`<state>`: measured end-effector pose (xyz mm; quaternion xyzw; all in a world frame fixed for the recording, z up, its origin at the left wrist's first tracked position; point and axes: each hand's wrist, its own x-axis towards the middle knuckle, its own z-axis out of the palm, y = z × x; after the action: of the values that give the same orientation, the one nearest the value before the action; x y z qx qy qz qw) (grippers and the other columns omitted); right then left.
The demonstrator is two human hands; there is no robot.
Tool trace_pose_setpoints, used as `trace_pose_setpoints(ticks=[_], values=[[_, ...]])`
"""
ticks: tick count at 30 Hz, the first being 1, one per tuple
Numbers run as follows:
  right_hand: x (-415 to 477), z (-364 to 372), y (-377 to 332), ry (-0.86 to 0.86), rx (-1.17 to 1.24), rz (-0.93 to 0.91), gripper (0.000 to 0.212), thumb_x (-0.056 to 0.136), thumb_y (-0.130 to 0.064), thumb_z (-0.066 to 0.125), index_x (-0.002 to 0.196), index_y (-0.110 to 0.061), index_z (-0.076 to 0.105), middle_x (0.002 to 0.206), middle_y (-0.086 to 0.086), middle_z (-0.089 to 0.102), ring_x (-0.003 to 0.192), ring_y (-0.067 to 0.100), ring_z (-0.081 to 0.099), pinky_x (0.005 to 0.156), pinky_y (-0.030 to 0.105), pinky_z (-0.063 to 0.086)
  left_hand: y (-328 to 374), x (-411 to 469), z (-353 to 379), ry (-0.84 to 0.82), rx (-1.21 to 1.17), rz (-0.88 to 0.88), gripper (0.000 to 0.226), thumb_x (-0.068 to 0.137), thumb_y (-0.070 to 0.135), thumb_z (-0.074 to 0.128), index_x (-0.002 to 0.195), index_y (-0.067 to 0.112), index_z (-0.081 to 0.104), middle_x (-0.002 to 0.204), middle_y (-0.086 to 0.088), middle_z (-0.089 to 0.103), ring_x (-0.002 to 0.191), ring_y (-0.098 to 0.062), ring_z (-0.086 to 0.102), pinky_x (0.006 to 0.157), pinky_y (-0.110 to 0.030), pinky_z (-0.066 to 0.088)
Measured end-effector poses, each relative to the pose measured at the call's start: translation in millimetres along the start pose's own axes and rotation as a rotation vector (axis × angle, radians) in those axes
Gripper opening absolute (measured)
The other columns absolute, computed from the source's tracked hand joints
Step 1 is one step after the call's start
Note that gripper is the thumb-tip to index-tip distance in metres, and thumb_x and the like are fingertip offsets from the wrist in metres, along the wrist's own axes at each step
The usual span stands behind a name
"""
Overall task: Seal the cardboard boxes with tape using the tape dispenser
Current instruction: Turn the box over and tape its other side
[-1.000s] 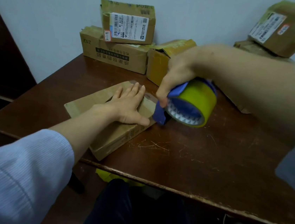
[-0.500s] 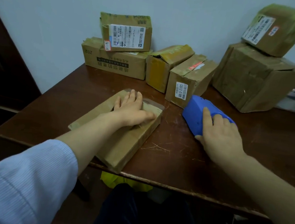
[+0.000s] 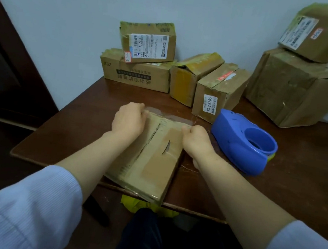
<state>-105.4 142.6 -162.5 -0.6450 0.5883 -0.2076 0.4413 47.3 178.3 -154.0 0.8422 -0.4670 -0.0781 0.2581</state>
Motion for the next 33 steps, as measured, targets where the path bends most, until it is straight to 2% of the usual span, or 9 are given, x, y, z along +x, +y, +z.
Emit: trace_pose_setpoints(ticks=[3, 6, 9, 13, 18, 22, 25, 28, 33], values=[[7.3, 14.8, 3.9, 0.09, -0.027, 0.01, 0.037, 0.102, -0.034, 0.037, 0.12, -0.007, 0.056, 0.112, 0.009, 0.06, 0.107, 0.027, 0.056, 0.092, 0.042, 0.047, 2.6, 10.7, 5.0, -0.072, 0.05, -0.024, 0.029, 0.095, 0.032, 0.054, 0.109, 0.008, 0.063, 0.118, -0.016, 0.062, 0.108, -0.037, 0.056, 0.079, -0.036, 0.041], [16.5, 19.5, 11.3, 0.156, -0.01, -0.03, 0.039, 0.1, -0.034, 0.041, 0.125, -0.009, 0.056, 0.122, 0.01, 0.06, 0.114, 0.027, 0.055, 0.098, 0.044, 0.046, -1.4, 23.2, 1.0, -0.132, 0.038, -0.077, 0.05, 0.089, 0.042, 0.063, 0.123, 0.006, 0.059, 0.126, -0.012, 0.06, 0.117, -0.033, 0.054, 0.088, -0.035, 0.042], [20.9, 16.5, 11.6, 0.14, 0.039, -0.016, 0.036, 0.099, -0.031, 0.044, 0.123, -0.008, 0.058, 0.118, 0.01, 0.063, 0.111, 0.026, 0.058, 0.096, 0.044, 0.048, -7.3, 31.3, -2.0, -0.181, -0.013, -0.105, 0.066, 0.084, 0.047, 0.067, 0.134, 0.007, 0.052, 0.136, -0.01, 0.055, 0.125, -0.029, 0.05, 0.102, -0.039, 0.04], [30.3, 9.2, 7.6, 0.117, 0.02, 0.03, 0.031, 0.097, -0.029, 0.045, 0.114, -0.008, 0.061, 0.107, 0.007, 0.063, 0.102, 0.025, 0.059, 0.088, 0.041, 0.051, -6.7, 32.4, 1.3, -0.222, -0.064, -0.107, 0.066, 0.088, 0.042, 0.064, 0.138, 0.003, 0.045, 0.139, -0.013, 0.05, 0.127, -0.031, 0.047, 0.103, -0.038, 0.038], [38.9, 13.9, 0.8, 0.152, -0.129, 0.033, 0.056, 0.095, -0.052, 0.043, 0.12, -0.004, 0.057, 0.126, 0.014, 0.055, 0.118, 0.032, 0.049, 0.094, 0.041, 0.044, -19.6, 39.0, 9.9, -0.294, -0.23, -0.232, 0.071, 0.081, 0.058, 0.064, 0.125, 0.003, 0.055, 0.122, -0.013, 0.06, 0.109, -0.03, 0.057, 0.094, -0.042, 0.048], [41.9, 17.6, 7.7, 0.196, -0.17, 0.018, 0.067, 0.088, -0.064, 0.044, 0.116, -0.005, 0.059, 0.123, 0.014, 0.056, 0.114, 0.03, 0.051, 0.093, 0.043, 0.046, -7.1, 33.7, 19.7, -0.181, -0.084, -0.224, 0.085, 0.073, 0.077, 0.056, 0.112, 0.001, 0.06, 0.11, -0.009, 0.063, 0.104, -0.032, 0.06, 0.074, -0.034, 0.046], [44.4, 16.0, 7.9, 0.21, -0.191, 0.005, 0.065, 0.085, -0.066, 0.048, 0.111, -0.007, 0.06, 0.115, 0.012, 0.06, 0.107, 0.028, 0.056, 0.086, 0.041, 0.049, -5.2, 33.2, 22.6, -0.15, -0.088, -0.239, 0.078, 0.076, 0.074, 0.055, 0.109, 0.003, 0.06, 0.105, -0.008, 0.063, 0.101, -0.031, 0.061, 0.068, -0.034, 0.042], [44.2, 14.8, 9.3, 0.223, -0.171, -0.027, 0.053, 0.089, -0.058, 0.049, 0.102, -0.009, 0.064, 0.102, 0.01, 0.064, 0.094, 0.025, 0.06, 0.072, 0.034, 0.045, -16.2, 40.9, 20.6, -0.11, -0.222, -0.285, 0.055, 0.085, 0.059, 0.06, 0.105, 0.009, 0.068, 0.103, -0.009, 0.067, 0.093, -0.028, 0.063, 0.075, -0.036, 0.049], [36.9, 15.4, 17.1, 0.323, -0.139, -0.068, 0.047, 0.101, -0.042, 0.033, 0.104, -0.008, 0.064, 0.101, 0.01, 0.066, 0.095, 0.024, 0.06, 0.077, 0.035, 0.044, -18.6, 40.5, 24.5, -0.037, -0.282, -0.323, 0.036, 0.097, 0.042, 0.05, 0.103, 0.012, 0.07, 0.107, -0.011, 0.067, 0.1, -0.033, 0.061, 0.085, -0.037, 0.047]])
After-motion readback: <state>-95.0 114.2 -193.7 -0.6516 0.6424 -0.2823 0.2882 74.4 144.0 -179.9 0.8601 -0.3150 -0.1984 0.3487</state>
